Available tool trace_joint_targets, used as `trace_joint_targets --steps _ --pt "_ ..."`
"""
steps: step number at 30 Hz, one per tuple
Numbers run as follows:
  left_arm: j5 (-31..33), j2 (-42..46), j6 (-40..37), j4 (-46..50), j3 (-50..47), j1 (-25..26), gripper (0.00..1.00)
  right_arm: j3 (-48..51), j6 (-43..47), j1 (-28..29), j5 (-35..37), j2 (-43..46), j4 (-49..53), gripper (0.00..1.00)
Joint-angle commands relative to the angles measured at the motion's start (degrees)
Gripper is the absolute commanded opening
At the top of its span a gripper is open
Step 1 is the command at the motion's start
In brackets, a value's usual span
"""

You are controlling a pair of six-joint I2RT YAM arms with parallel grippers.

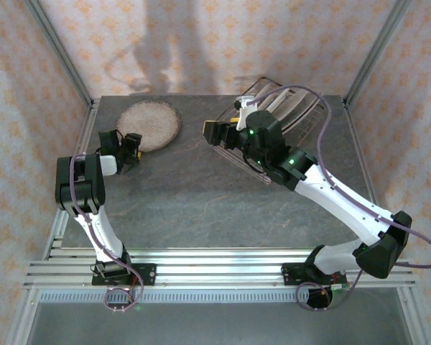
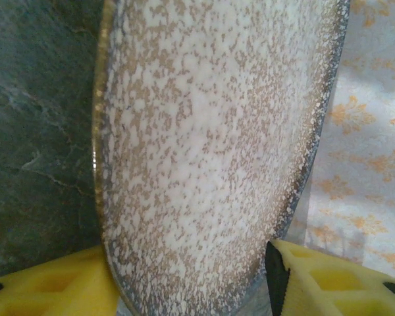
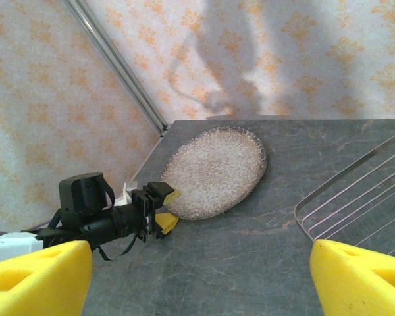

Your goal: Unload the plates from the dish rack

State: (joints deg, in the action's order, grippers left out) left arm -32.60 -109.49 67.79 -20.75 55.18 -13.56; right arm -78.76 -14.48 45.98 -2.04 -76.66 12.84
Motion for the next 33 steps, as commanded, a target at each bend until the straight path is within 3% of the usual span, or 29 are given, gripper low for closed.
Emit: trace_joint_targets --steps 1,13,20,26,33 --pt "-0.96 4.10 -1.78 -0.40 2.24 -0.42 0.58 -1.72 -1.17 0.25 3.28 1.11 1.47 0.86" --pt "1.00 9.41 -5.59 10.75 1.95 -0.45 0.76 -6.78 -2.85 0.17 13.26 1.86 8.77 0.84" --pt "2.03 13.83 -7.37 20.50 2.05 -0.26 0.81 -21.73 -8.20 -0.73 23.04 -3.00 27.23 0.79" --pt "5.20 21.48 -9.54 30.16 2.49 2.62 0.90 -32.90 -12.23 -7.08 29.30 -6.66 41.07 0.74" --pt "11.93 32.08 -9.12 35.89 4.31 9.44 0.92 -34.31 -15.67 -18.37 27.47 -8.12 45.62 0.69"
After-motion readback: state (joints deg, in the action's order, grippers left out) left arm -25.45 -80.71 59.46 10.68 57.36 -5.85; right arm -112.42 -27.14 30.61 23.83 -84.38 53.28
